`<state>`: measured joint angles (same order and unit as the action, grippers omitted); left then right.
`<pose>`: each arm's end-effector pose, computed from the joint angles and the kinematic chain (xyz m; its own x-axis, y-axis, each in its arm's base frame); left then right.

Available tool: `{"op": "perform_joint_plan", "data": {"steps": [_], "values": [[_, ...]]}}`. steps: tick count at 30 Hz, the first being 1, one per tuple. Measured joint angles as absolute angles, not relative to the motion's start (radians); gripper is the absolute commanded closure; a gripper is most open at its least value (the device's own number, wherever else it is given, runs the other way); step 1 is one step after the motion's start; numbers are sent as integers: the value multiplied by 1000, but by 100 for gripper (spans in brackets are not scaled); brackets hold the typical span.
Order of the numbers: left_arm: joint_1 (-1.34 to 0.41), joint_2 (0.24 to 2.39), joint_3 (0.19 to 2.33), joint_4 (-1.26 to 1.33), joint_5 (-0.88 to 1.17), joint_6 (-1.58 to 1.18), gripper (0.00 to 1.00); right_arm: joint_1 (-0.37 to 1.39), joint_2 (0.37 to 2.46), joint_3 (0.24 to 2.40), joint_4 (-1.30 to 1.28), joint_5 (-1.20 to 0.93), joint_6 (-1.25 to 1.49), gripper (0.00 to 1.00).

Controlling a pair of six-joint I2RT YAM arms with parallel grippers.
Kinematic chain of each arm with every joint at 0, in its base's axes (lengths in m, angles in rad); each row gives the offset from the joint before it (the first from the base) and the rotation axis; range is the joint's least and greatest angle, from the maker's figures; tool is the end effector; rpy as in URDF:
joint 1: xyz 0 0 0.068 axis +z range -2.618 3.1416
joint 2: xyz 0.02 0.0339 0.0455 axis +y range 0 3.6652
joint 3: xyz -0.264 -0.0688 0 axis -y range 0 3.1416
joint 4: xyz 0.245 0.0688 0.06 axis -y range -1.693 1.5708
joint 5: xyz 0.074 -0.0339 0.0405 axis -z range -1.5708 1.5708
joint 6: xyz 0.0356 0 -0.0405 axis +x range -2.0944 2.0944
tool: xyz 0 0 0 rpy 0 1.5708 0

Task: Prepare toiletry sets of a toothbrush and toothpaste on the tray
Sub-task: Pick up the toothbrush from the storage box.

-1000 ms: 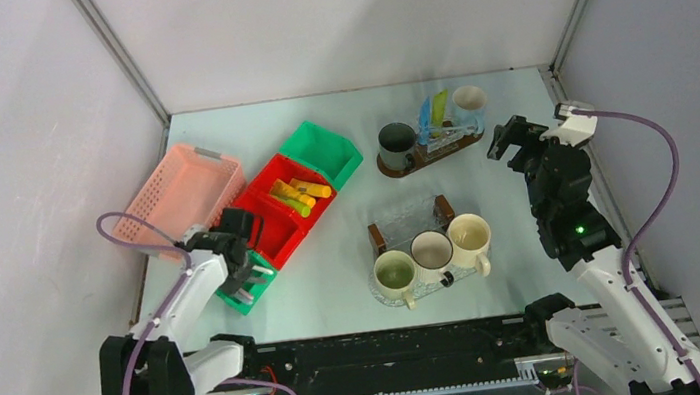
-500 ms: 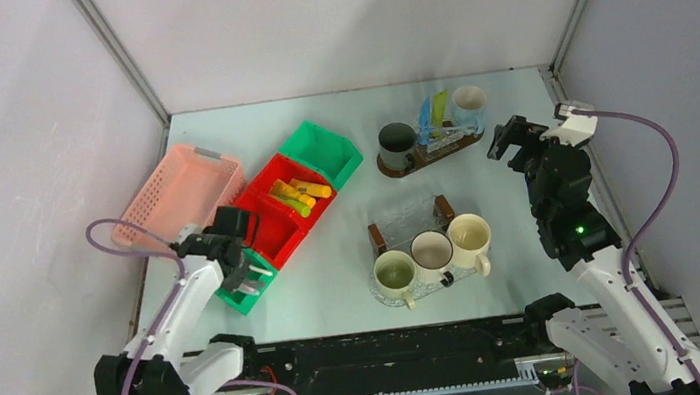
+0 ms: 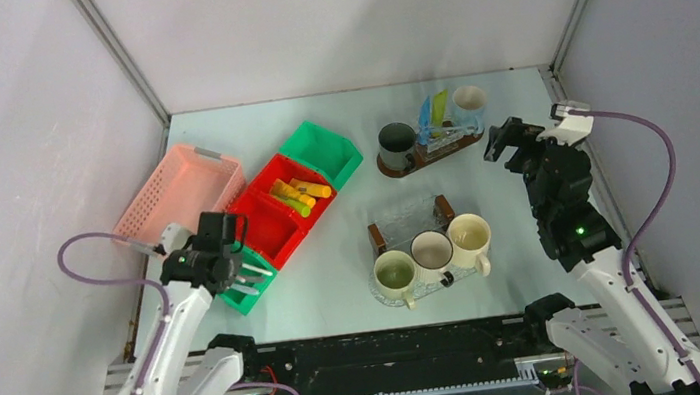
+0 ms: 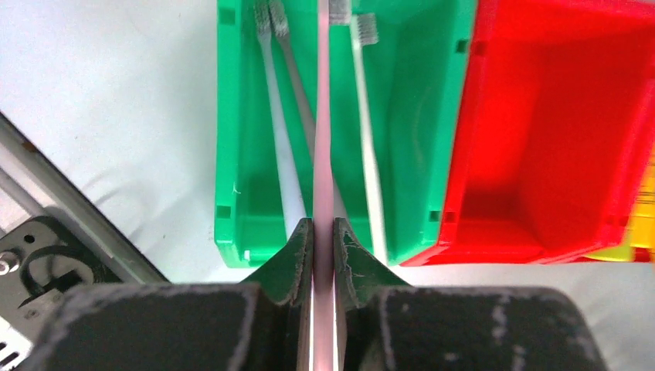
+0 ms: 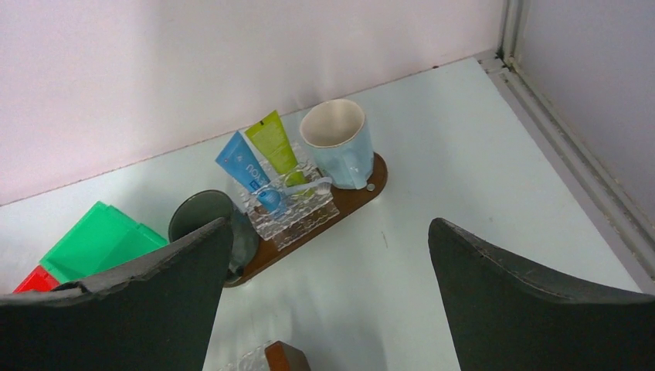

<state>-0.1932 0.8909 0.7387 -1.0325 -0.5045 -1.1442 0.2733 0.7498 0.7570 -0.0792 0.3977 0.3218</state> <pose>0.1455 -0.0109 0.2435 -0.3666 -0.7404 -0.5635 -0.8320 0.5319 -0.1575 0.1750 0.0347 0.3475 -0.0268 0.2953 -0.9550 0.1387 0.9472 0.2890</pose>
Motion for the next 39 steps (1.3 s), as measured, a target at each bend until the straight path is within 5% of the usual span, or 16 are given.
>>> {"op": "perform_joint_plan", "data": {"steps": [10,20,25,39], "values": [[-198,665,749,-857,-543,-979,100,296,742,757,-80,267,284,1],[-242,527,659,-398,-442,-665,96,300,725,841,-183,48,218,2],[-290,546,615,-149,-322,-493,89,300,720,903,-262,-38,208,1],[-456,786,599,406,1,-180,92,300,757,1056,-426,-129,255,1]]}}
